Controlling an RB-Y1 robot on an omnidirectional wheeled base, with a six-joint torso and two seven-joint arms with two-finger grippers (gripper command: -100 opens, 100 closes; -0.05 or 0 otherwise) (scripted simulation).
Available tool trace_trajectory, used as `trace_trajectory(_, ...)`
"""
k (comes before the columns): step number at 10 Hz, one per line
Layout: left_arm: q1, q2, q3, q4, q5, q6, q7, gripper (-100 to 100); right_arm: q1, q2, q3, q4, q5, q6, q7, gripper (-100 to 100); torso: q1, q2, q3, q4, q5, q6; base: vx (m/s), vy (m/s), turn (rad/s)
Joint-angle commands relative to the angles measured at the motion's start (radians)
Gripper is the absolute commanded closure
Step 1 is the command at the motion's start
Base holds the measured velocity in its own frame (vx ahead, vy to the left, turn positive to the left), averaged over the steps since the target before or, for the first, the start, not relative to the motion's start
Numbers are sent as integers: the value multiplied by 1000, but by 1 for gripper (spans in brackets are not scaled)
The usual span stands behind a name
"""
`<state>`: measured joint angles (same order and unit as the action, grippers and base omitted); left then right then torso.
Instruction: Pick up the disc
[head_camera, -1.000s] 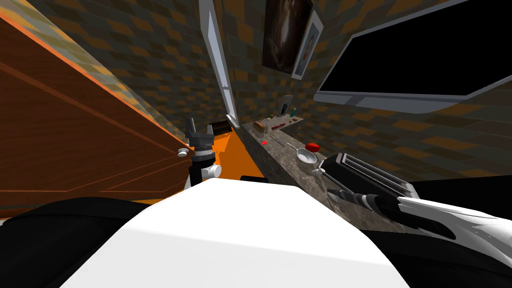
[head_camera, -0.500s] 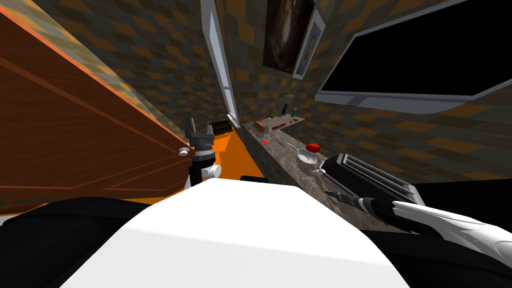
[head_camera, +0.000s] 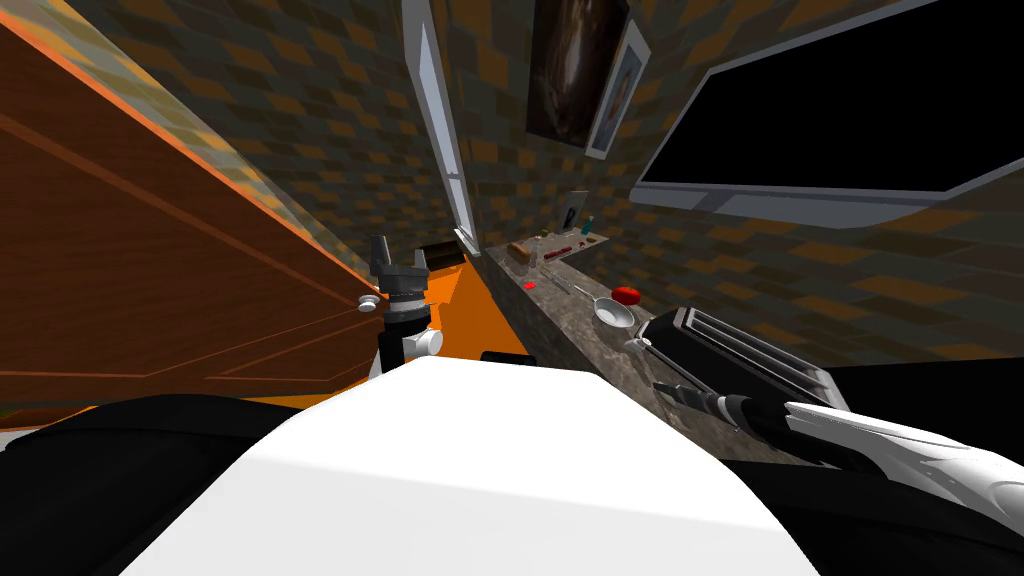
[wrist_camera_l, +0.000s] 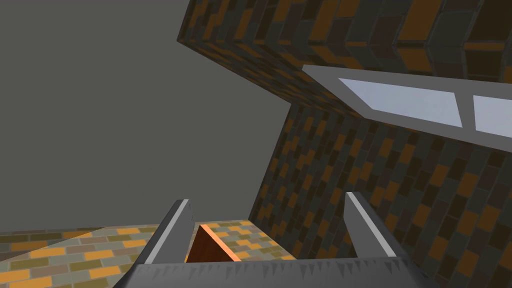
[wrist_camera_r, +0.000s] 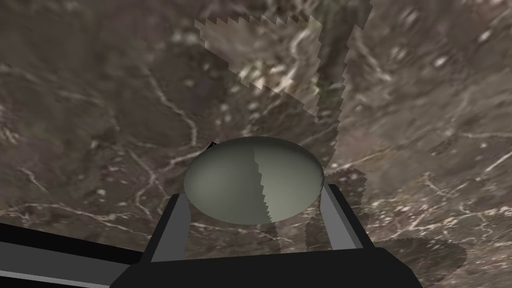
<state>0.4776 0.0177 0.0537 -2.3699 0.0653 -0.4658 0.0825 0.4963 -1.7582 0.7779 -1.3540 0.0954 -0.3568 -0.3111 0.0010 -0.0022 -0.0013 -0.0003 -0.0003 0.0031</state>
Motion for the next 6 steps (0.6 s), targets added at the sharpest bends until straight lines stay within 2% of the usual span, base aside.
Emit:
trace_trajectory(1, 0, 0, 0, 0, 0, 0, 0, 0, 0, 0, 0, 0, 0, 0, 0, 0, 0, 0, 0, 0, 0, 0, 0, 0, 0)
trace_trajectory(2, 0, 0, 0, 0, 0, 0, 0, 0, -1, -35, 0, -13, -9, -12, -10, 100, 0, 0, 0, 0, 0, 0, 10, 9, -26)
trace_trajectory(4, 0, 0, 0, 0, 0, 0, 0, 0, -3, -77, 2, -35, -18, -21, -23, 100, 2, -1, 0, 0, 1, 0, 8, 10, -36)
trace_trajectory(5, 0, 0, 0, 0, 0, 0, 0, 0, 1, -64, -1, -32, -19, -14, -14, 100, 2, -1, 0, 0, 1, 0, 0, 0, 0)
trace_trajectory(6, 0, 0, 0, 0, 0, 0, 0, 0, 0, -66, -1, -33, -19, -15, -16, 0, 1, 0, 0, 0, 0, 0, 0, 0, 0)
